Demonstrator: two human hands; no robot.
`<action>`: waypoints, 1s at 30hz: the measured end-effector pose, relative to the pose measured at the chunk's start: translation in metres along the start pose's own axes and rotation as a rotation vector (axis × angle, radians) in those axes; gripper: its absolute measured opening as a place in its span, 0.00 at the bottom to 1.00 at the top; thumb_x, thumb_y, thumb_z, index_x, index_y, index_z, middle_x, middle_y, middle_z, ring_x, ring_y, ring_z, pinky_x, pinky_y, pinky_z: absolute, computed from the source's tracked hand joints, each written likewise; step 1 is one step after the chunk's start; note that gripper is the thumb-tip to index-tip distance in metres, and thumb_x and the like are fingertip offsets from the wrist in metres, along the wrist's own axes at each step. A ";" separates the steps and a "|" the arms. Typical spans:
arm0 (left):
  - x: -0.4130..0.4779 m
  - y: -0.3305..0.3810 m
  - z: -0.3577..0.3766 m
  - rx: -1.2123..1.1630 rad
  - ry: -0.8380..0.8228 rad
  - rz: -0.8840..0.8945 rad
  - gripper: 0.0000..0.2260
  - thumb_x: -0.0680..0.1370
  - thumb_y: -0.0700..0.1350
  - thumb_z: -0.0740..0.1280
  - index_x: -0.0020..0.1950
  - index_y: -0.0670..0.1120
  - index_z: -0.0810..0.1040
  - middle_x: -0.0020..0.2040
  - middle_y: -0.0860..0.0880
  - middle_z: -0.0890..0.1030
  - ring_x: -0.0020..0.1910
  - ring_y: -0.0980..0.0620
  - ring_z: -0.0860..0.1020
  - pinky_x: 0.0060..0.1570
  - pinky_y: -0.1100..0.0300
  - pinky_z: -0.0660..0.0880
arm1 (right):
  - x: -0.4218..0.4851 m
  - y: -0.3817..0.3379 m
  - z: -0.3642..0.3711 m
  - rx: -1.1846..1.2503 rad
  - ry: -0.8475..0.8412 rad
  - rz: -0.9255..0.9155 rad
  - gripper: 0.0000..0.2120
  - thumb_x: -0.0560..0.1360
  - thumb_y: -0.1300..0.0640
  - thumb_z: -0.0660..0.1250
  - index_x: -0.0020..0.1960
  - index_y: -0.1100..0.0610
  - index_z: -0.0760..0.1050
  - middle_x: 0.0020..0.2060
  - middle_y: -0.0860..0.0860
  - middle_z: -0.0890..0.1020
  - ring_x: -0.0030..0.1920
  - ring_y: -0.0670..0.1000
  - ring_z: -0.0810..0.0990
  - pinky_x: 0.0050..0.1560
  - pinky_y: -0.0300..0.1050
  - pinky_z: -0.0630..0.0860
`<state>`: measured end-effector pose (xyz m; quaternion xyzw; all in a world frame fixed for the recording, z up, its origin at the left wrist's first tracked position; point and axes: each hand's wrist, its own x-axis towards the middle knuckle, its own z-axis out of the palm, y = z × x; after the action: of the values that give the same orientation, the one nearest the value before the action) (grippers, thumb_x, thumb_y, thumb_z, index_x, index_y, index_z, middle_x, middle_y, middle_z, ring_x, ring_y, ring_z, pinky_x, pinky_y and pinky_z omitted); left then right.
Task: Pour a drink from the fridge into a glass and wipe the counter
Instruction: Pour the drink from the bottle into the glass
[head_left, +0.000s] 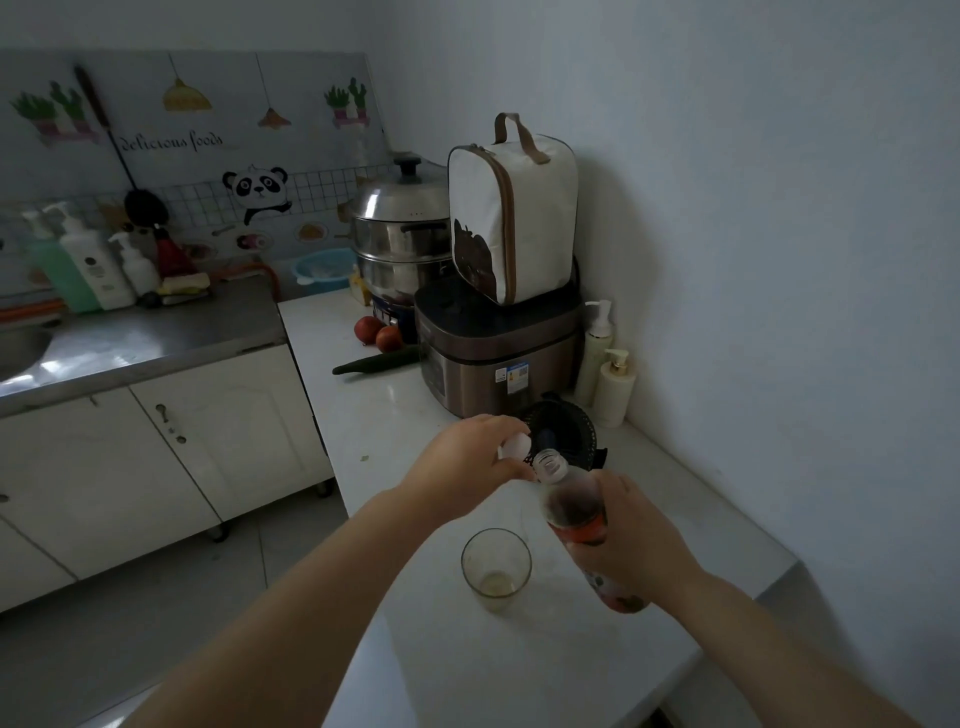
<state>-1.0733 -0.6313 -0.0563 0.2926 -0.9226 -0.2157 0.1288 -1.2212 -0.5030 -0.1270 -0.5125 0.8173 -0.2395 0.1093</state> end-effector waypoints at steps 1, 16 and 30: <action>-0.003 -0.004 0.001 0.007 -0.004 -0.020 0.21 0.75 0.52 0.68 0.67 0.50 0.72 0.59 0.50 0.77 0.49 0.56 0.72 0.50 0.63 0.70 | -0.001 0.000 0.000 -0.001 -0.005 0.004 0.25 0.66 0.46 0.72 0.59 0.48 0.66 0.55 0.46 0.72 0.45 0.47 0.73 0.42 0.39 0.70; -0.047 -0.056 0.037 0.066 -0.093 -0.212 0.22 0.75 0.56 0.67 0.67 0.50 0.71 0.61 0.49 0.77 0.57 0.49 0.76 0.53 0.59 0.71 | -0.001 0.017 0.004 -0.412 -0.265 -0.055 0.29 0.66 0.50 0.69 0.63 0.52 0.63 0.58 0.50 0.71 0.54 0.53 0.74 0.42 0.44 0.71; -0.053 -0.070 0.056 0.024 -0.115 -0.265 0.22 0.75 0.56 0.67 0.67 0.51 0.71 0.60 0.50 0.78 0.56 0.49 0.76 0.52 0.58 0.72 | 0.012 0.026 0.016 -0.579 -0.373 -0.091 0.27 0.65 0.52 0.70 0.60 0.53 0.64 0.54 0.52 0.71 0.51 0.53 0.74 0.39 0.44 0.68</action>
<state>-1.0173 -0.6328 -0.1445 0.4006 -0.8843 -0.2360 0.0426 -1.2398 -0.5091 -0.1531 -0.5931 0.7937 0.0955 0.0961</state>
